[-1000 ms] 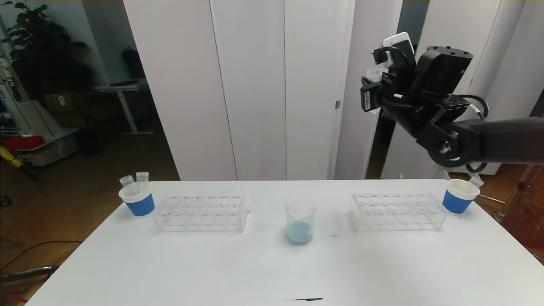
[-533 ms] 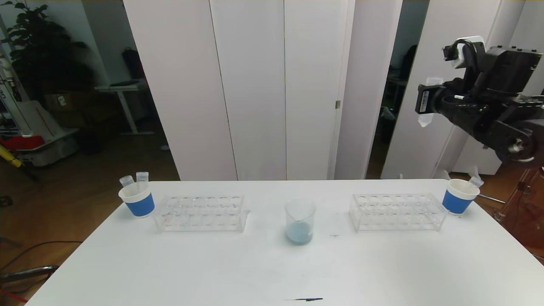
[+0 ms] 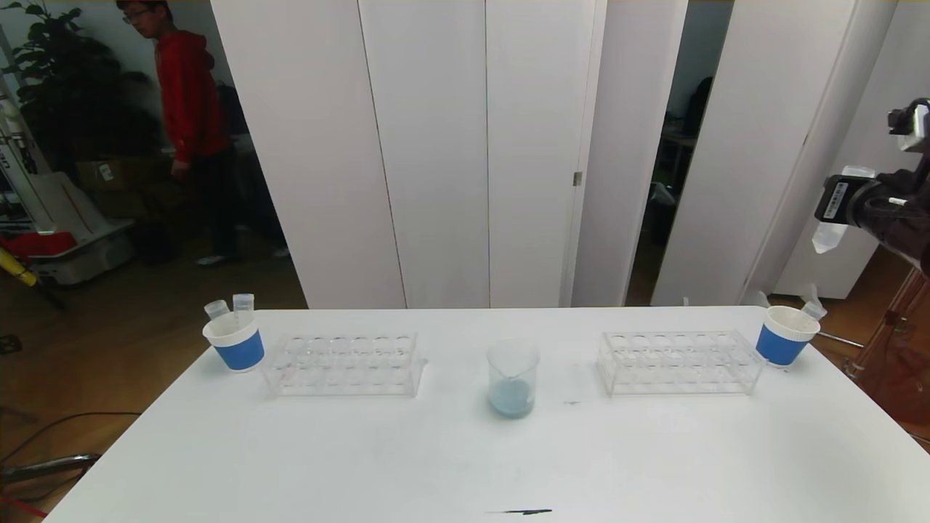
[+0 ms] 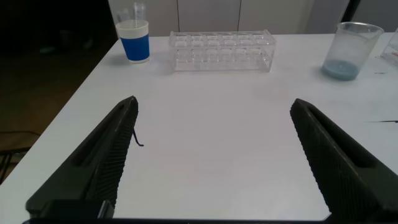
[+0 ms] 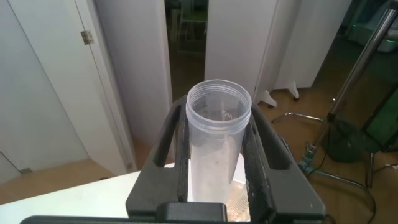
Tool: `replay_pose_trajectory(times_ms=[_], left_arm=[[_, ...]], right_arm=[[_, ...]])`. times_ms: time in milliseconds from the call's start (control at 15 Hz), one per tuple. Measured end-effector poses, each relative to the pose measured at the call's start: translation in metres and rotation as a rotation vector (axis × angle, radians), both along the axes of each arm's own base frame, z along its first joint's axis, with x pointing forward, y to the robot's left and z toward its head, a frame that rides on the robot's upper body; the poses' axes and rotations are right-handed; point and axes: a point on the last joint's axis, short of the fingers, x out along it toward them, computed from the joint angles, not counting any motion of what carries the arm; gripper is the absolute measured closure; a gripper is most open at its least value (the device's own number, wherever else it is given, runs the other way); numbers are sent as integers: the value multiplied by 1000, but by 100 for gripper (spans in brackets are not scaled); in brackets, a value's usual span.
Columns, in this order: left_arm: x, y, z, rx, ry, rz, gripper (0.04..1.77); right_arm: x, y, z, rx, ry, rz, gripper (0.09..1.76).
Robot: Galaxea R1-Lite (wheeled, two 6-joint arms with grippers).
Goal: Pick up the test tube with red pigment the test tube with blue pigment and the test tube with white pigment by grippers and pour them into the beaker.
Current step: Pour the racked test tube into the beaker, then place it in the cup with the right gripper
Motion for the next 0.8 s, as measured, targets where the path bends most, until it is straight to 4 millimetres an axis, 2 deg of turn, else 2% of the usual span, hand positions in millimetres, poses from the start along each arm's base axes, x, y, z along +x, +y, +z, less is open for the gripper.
replay_pose_trajectory(times_ms=[200, 400, 800], left_arm=[[0, 0, 0, 0, 0, 0, 6], [0, 0, 0, 0, 0, 0, 6], [0, 0, 0, 0, 0, 0, 6]], right_arm=[[-4, -26, -13, -3, -20, -13, 127], [-2, -40, -31, -7, -35, -47, 127], [12, -70, -84, -10, -42, -81, 127]])
